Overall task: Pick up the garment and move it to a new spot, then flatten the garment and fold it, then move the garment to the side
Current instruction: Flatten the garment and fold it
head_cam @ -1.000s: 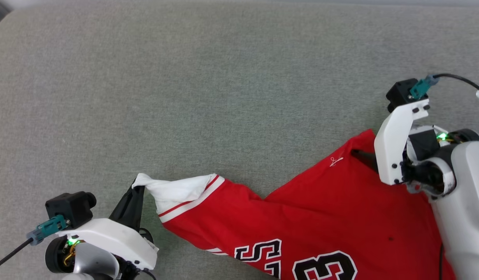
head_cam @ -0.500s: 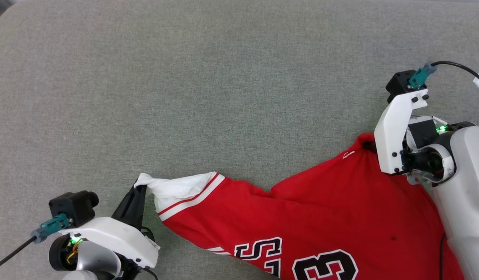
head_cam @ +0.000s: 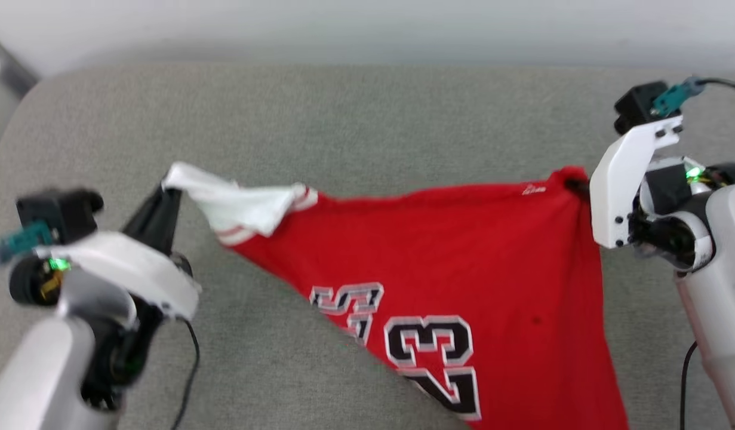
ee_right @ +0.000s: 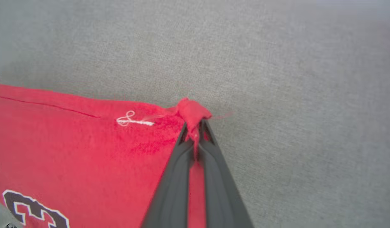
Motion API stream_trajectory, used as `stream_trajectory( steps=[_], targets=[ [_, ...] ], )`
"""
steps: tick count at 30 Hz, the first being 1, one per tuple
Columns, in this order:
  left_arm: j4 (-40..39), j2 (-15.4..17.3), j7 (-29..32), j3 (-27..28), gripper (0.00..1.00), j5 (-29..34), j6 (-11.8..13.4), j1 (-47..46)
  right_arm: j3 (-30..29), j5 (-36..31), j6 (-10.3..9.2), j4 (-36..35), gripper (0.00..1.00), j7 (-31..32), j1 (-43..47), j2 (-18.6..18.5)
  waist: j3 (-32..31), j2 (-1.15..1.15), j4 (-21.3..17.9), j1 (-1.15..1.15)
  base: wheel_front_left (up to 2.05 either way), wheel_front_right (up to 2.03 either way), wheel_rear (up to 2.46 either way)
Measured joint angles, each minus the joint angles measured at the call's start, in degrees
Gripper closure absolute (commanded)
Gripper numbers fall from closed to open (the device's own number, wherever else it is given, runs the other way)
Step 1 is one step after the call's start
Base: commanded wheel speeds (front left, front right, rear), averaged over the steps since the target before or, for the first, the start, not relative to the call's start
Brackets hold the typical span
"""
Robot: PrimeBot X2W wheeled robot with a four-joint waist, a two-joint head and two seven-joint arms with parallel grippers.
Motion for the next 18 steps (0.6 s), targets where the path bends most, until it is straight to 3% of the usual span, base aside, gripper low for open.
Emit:
stream_trajectory(
  steps=[10, 18],
  targets=[
    [13.00, -0.82, 4.39, -1.08, 1.00, -0.25, -3.85, -23.45, -0.98, -3.59, 0.01, 0.64, 1.00, -9.21, -8.83, -0.62, -4.64, 0.00, -3.33, 0.00, 0.00, 0.00, 0.00],
    [23.97, -0.94, 4.94, -0.52, 1.00, 0.90, -5.94, -42.61, -2.16, -6.55, 0.01, 2.70, 1.00, -14.35, -20.07, -0.88, -1.69, 0.00, -5.00, 0.00, 0.00, 0.00, 0.00]
  ],
)
